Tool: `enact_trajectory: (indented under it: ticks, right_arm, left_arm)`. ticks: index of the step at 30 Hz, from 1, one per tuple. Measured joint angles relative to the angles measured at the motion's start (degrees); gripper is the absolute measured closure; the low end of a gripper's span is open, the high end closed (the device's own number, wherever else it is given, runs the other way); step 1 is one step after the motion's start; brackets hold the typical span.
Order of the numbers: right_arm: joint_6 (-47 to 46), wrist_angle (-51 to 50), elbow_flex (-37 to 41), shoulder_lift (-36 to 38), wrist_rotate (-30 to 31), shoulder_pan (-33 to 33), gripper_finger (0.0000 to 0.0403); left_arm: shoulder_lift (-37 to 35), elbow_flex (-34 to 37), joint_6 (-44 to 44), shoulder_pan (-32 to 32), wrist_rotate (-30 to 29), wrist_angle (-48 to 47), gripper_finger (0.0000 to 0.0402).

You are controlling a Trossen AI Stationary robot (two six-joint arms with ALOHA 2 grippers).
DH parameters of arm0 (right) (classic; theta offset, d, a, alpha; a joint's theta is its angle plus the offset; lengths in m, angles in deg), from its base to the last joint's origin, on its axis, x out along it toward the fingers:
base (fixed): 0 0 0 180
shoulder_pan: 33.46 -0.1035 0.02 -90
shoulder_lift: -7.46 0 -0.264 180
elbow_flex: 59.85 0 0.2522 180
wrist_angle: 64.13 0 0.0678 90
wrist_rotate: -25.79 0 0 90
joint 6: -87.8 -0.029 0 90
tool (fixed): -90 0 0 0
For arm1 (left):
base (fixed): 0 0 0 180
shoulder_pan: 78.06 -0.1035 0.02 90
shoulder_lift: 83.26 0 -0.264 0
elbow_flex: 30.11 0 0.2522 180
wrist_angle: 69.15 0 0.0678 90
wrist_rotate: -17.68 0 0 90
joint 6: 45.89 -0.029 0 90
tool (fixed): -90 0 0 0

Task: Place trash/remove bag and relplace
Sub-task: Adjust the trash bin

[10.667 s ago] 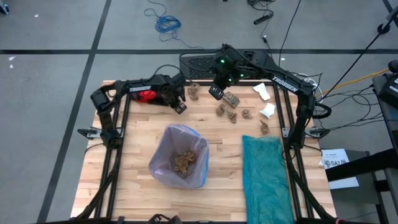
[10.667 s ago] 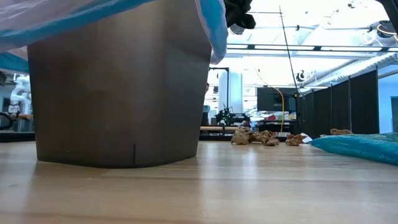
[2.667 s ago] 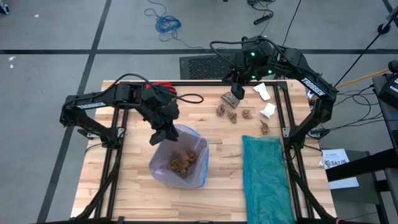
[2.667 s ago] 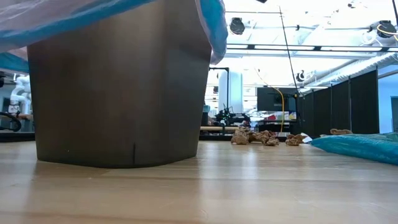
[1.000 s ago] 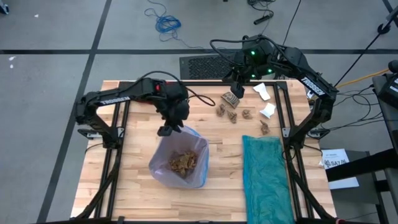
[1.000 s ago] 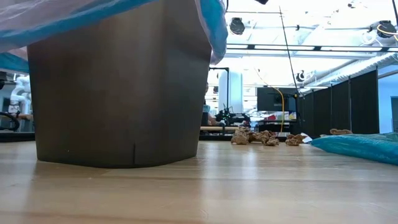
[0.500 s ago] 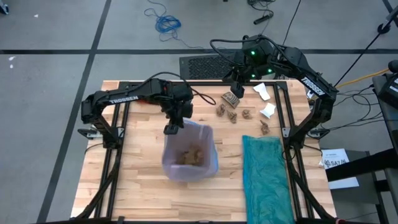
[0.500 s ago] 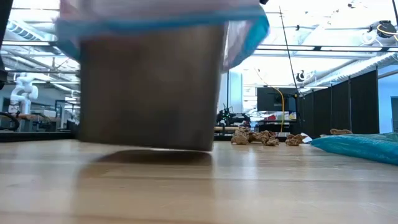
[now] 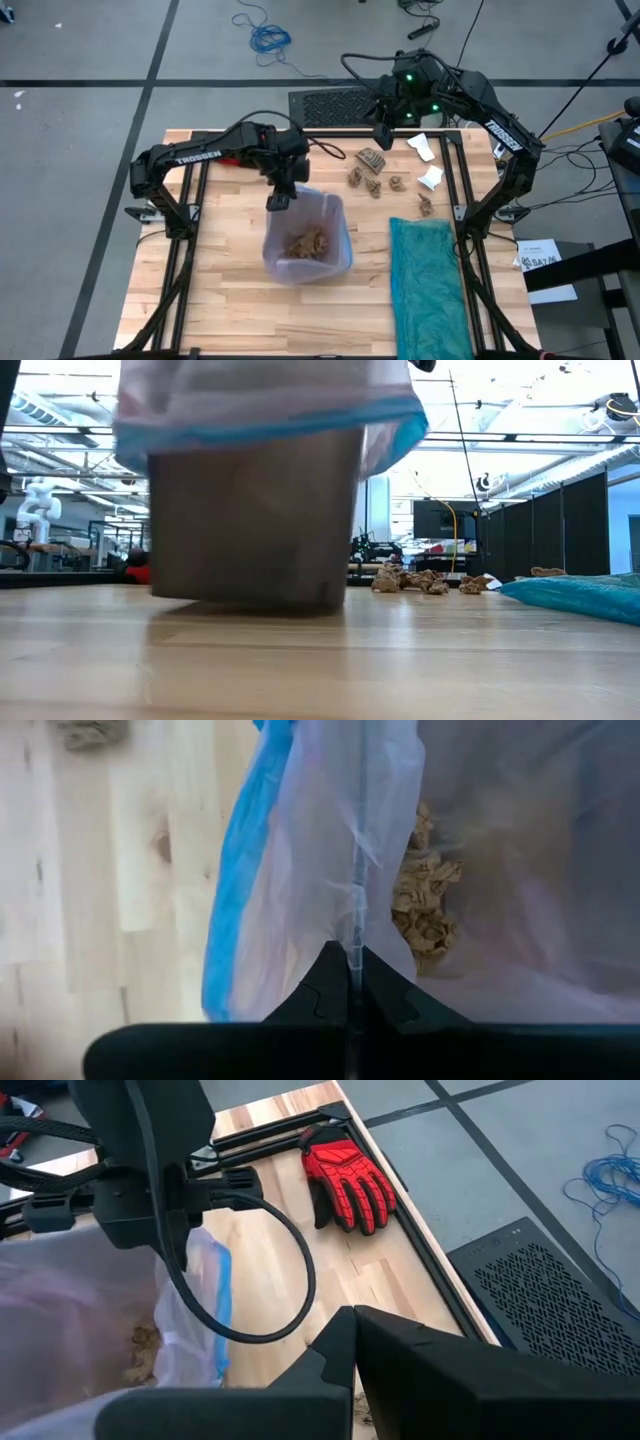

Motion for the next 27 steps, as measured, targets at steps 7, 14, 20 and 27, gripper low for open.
enact_trajectory:
  ticks: [7,14,20,27]
  right_arm:
    - [0.0,0.0,0.0,0.0,-0.2,0.0,0.0403]
    - [0.0,0.0,0.0,0.0,-0.2,0.0,0.0403]
    - [-1.7,0.0,0.0,0.0,-0.2,0.0,0.0403]
    - [-2.2,0.1,0.0,0.0,0.1,0.0,0.0399]
  left_arm:
    - [0.0,0.0,0.1,-1.2,-2.9,2.9,0.0397]
    - [-0.1,0.0,-0.2,-3.1,-3.0,3.8,0.0375]
    - [-0.1,0.0,0.2,-3.7,-3.0,3.8,0.0309]
    - [-0.1,-1.6,0.7,-3.6,-3.1,3.1,0.0256]
